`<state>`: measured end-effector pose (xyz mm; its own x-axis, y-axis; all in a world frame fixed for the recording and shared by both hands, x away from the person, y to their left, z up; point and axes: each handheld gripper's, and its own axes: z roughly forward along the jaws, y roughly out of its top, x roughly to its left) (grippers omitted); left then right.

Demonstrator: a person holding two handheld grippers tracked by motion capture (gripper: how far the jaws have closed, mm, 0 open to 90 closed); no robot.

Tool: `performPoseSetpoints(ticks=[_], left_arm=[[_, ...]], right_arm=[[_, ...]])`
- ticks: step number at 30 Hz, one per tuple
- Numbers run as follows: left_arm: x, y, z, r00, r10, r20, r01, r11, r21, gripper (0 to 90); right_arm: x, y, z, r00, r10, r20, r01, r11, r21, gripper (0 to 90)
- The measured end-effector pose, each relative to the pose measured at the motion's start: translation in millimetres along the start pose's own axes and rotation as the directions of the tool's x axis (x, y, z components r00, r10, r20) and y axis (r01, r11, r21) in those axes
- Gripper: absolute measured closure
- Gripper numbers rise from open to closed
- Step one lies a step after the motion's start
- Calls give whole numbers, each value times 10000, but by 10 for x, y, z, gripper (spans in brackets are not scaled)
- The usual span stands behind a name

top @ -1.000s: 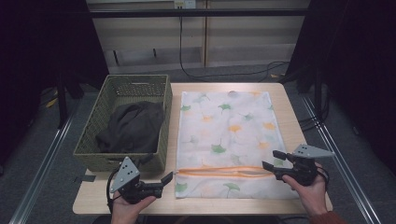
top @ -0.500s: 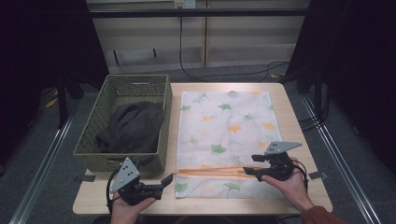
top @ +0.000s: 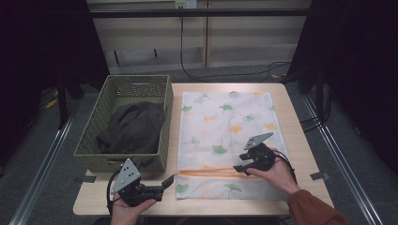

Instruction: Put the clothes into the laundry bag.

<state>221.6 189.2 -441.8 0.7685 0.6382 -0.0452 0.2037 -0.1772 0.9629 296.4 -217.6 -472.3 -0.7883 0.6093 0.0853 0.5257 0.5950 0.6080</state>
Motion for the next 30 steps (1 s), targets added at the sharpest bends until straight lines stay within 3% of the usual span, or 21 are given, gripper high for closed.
performPoseSetpoints(ticks=[8,15,16,17,18,22,30], left_arm=[[-12,0,16,9999,-156,9,156,9999,-5,85],[5,-2,17,10000,-82,45,82,9999,78,86],[1,-3,14,9999,-148,-3,148,9999,58,86],[1,-3,14,9999,-148,-3,148,9999,58,86],[-3,-4,12,9998,-192,-58,192,9998,30,86],[3,-4,16,9999,-130,14,130,9999,81,86],[8,-2,12,9999,-129,-16,129,9998,126,88]], right_arm=[[-69,-255,-63,9993,65,376,-84,9987,506,397],[-38,-253,-17,9986,-378,381,343,9956,873,399],[-22,-237,-33,9988,-211,452,159,9935,1126,471],[-22,-237,-33,9988,-211,452,159,9935,1126,471],[-31,-220,-29,9986,-266,452,215,9938,1094,536],[-45,-192,-23,9982,-55,593,-13,9936,1130,639],[-68,-190,-7,9962,162,854,-232,9964,815,709]])
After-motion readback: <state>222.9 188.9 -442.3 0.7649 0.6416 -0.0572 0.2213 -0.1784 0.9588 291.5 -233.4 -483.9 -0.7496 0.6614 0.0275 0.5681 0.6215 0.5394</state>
